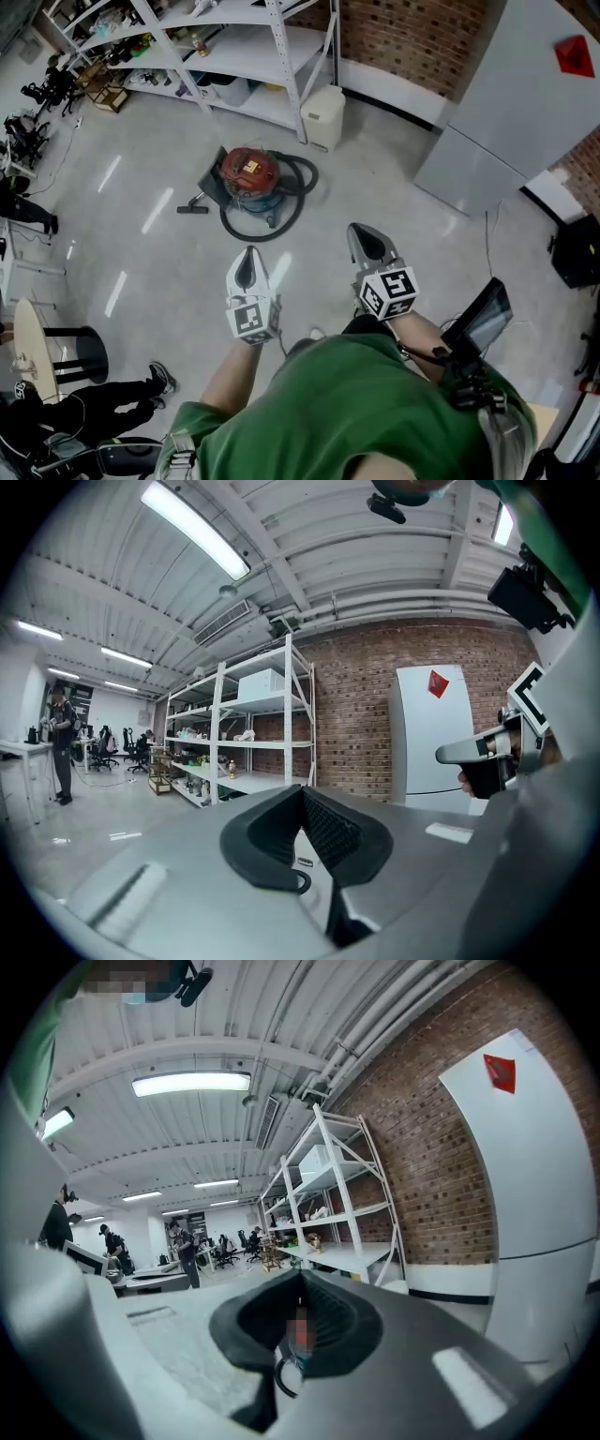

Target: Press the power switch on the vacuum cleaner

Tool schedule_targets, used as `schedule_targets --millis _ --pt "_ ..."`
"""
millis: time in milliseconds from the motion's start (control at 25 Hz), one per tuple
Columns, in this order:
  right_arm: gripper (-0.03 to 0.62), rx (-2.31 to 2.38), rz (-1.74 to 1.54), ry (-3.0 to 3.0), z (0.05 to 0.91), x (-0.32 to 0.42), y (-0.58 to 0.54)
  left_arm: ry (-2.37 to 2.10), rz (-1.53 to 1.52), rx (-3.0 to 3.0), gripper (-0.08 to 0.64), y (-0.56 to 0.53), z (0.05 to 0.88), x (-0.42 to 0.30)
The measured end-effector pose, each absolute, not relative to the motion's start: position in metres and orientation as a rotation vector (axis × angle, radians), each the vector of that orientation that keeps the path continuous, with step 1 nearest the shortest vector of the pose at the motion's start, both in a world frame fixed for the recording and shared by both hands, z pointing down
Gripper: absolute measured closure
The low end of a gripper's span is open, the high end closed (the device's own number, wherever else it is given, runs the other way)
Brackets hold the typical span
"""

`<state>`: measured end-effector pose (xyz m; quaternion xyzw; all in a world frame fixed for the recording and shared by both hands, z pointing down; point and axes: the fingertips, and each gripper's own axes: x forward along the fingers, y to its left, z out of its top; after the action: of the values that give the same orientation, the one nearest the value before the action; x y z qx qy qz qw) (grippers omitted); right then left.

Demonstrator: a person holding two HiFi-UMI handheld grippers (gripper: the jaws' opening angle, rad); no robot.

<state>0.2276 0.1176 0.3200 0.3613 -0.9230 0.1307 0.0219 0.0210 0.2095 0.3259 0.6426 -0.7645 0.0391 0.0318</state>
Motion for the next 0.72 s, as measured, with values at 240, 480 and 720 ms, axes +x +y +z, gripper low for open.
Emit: schedule_targets --millis 240,480,720 --pt "0.589 1.015 0.434 -2.893 0.316 0.232 0.052 -2.395 0.109 1.913 0.552 0.154 0.313 0.036" --pt "0.589 0.93 0.473 -2.931 0.319 0.238 0.0 -2.459 0.169 1.827 0.552 0.117 0.315 0.049" --pt "0.589 0.86 0.52 -2.962 0.321 0.244 -0.041 -2.503 0.232 1.754 0.552 0.087 0.311 0.063"
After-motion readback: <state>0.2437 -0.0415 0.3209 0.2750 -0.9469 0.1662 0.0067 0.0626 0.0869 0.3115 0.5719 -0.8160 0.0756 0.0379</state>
